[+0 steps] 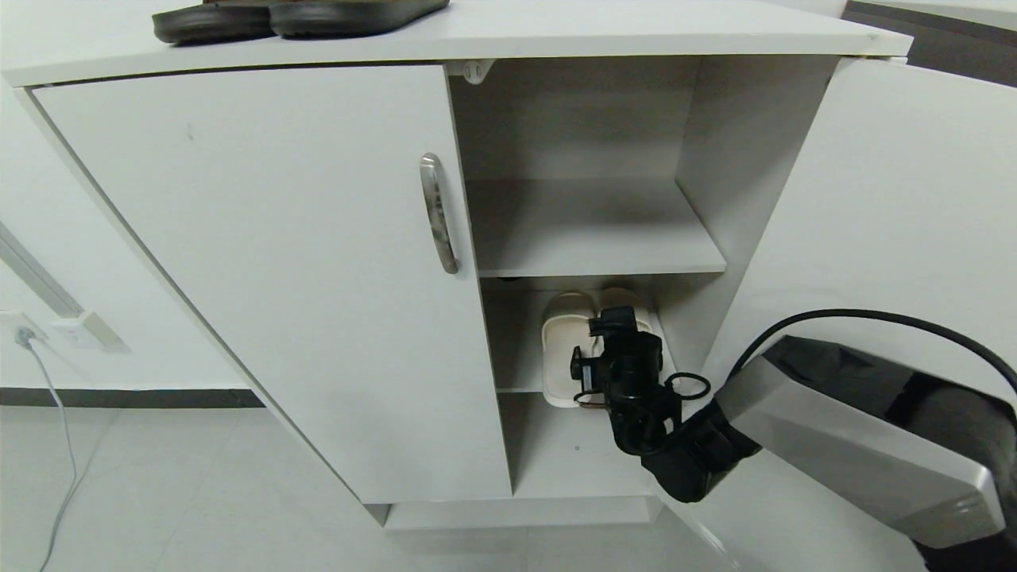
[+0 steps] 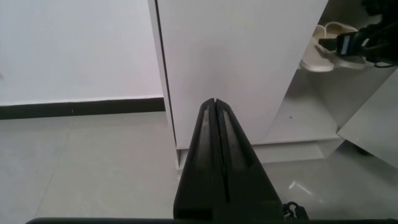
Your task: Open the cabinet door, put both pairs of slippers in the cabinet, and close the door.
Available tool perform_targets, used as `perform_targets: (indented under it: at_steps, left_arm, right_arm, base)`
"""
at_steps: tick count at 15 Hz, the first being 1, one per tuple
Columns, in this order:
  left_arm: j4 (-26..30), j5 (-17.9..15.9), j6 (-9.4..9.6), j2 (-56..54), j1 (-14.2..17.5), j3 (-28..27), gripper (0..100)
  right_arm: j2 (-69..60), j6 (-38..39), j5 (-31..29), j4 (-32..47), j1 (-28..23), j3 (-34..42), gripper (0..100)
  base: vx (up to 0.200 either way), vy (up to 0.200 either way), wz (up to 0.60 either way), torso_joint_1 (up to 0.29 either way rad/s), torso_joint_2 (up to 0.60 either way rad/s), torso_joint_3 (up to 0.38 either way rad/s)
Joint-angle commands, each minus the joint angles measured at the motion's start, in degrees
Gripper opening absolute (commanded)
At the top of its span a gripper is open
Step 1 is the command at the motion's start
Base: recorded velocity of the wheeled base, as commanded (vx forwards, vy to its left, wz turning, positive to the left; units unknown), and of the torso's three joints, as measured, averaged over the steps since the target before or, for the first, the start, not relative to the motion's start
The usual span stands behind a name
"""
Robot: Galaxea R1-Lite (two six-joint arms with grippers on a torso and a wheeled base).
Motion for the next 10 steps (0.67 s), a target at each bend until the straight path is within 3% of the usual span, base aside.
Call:
perform_targets:
  at_steps: [1,3,8,10]
  left_arm:
    - [0.00,-0.01,-0.03,0.09,0.01,-0.06,0]
    - [0.00,-0.01,-0.03,0.09,0.01,0.02,0]
    - [0.00,0.08,-0.21,0.09,0.01,-0.06,0]
    - [0.00,-0.10,-0.03,0.09,0.01,0.02,0]
  right_arm:
    - [-8.26,0.63,-0.09,-5.09,3.04,13.51,100]
    - [-9.58,1.16,-0.09,-9.14,4.62,19.22,100]
    - [-10.02,1.51,-0.09,-10.19,5.06,20.45,100]
    - [-10.46,1.51,-0.09,-10.28,5.23,21.06,100]
  base:
    - [0.000,0.000,0.00,0.000,0.00,0.000]
    - [0.000,0.000,0.00,0.000,0.00,0.000]
    - [0.000,0.000,0.00,0.000,0.00,0.000]
    - [-0.200,0.000,0.00,0.000,0.00,0.007]
